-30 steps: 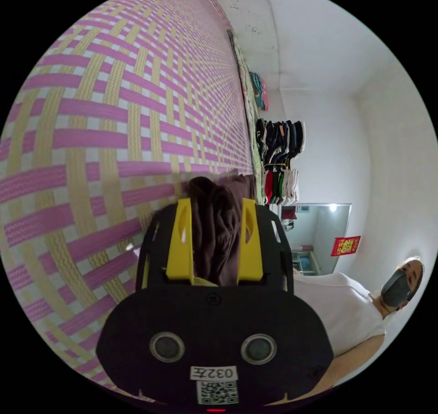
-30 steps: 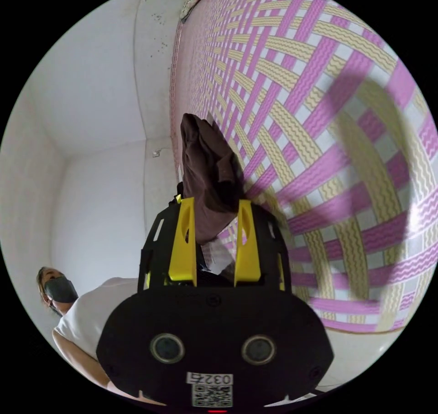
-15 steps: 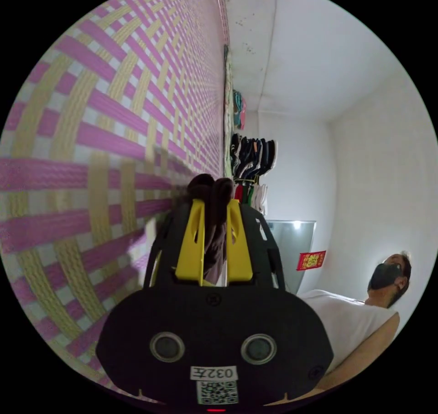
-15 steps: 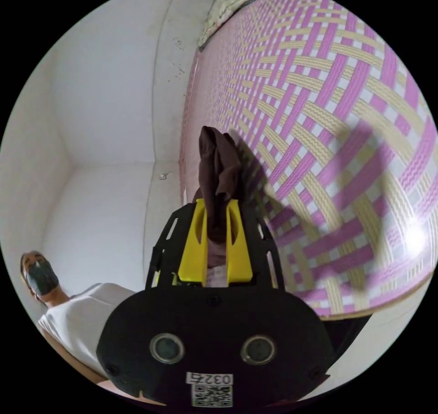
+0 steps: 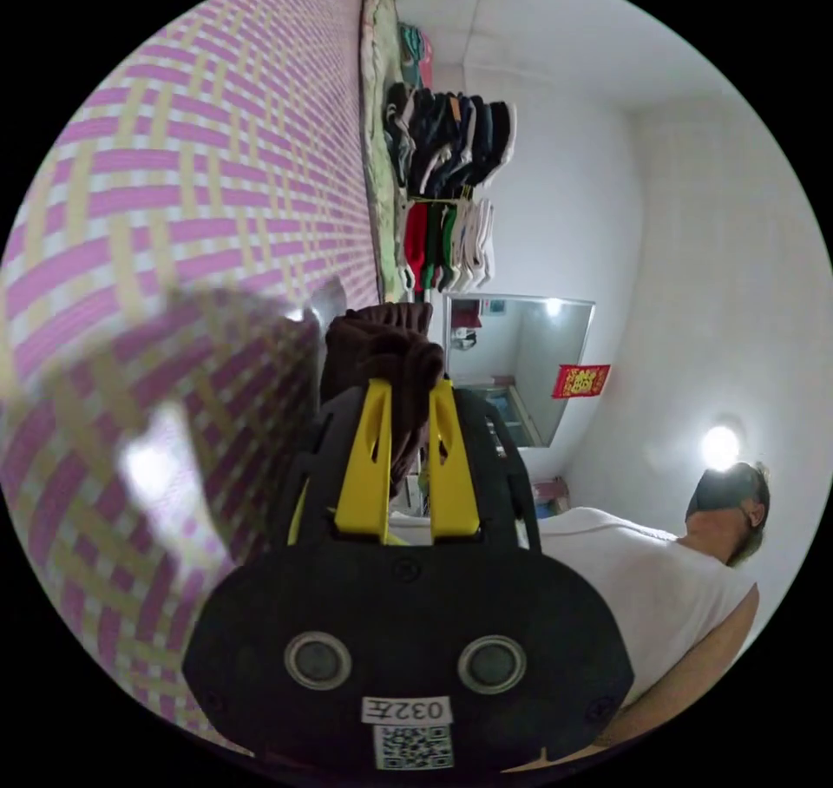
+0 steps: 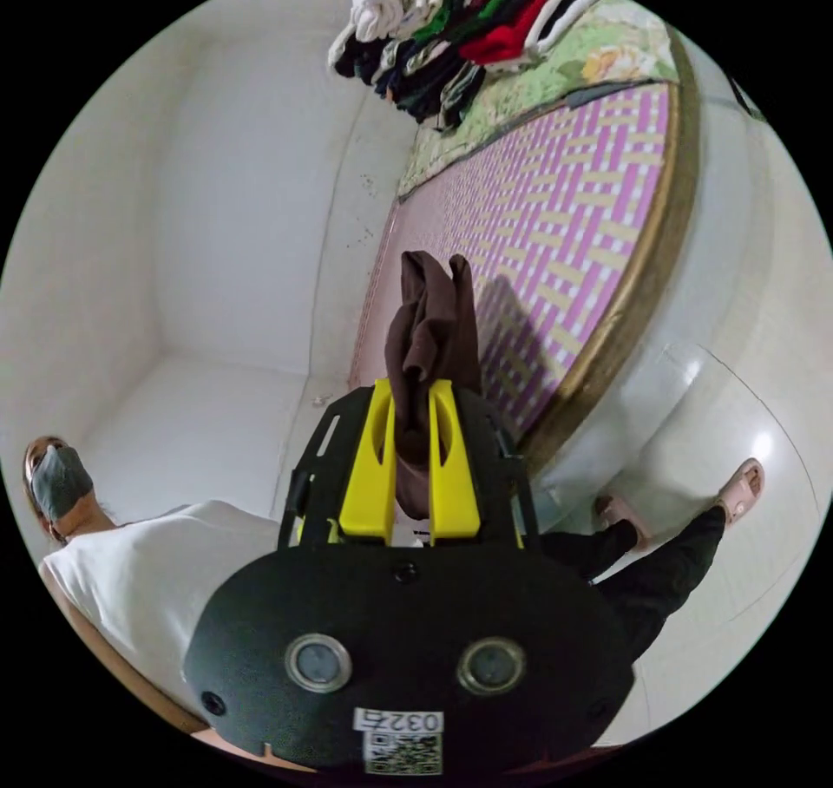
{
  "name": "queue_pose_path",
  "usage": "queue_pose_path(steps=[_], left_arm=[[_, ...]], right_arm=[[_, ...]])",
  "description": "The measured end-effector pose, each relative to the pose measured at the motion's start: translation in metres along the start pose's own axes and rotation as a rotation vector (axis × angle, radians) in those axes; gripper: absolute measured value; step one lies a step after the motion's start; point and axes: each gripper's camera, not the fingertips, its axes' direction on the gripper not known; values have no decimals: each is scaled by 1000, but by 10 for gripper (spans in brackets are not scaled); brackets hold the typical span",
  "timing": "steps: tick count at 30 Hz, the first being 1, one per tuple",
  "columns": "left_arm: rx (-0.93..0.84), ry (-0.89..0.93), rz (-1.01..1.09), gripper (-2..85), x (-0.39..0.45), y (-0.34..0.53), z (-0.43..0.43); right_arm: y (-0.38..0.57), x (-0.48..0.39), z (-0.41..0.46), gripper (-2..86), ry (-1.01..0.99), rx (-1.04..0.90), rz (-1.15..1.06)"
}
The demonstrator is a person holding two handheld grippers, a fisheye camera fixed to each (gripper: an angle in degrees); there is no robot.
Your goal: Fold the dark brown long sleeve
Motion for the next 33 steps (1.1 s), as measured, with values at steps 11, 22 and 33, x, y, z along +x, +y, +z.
queue_pose_path(steps=[11, 22, 33], left_arm=[[-163, -12, -5, 27, 75, -66, 278], [-418, 35, 47, 39, 148, -134, 504], [-405, 145, 195, 56, 240, -242, 569]], right_arm=[[52, 68, -207, 57, -17, 195, -60], [146, 104, -369, 57, 28, 437, -21], [129, 74, -427, 57, 51, 484, -170]])
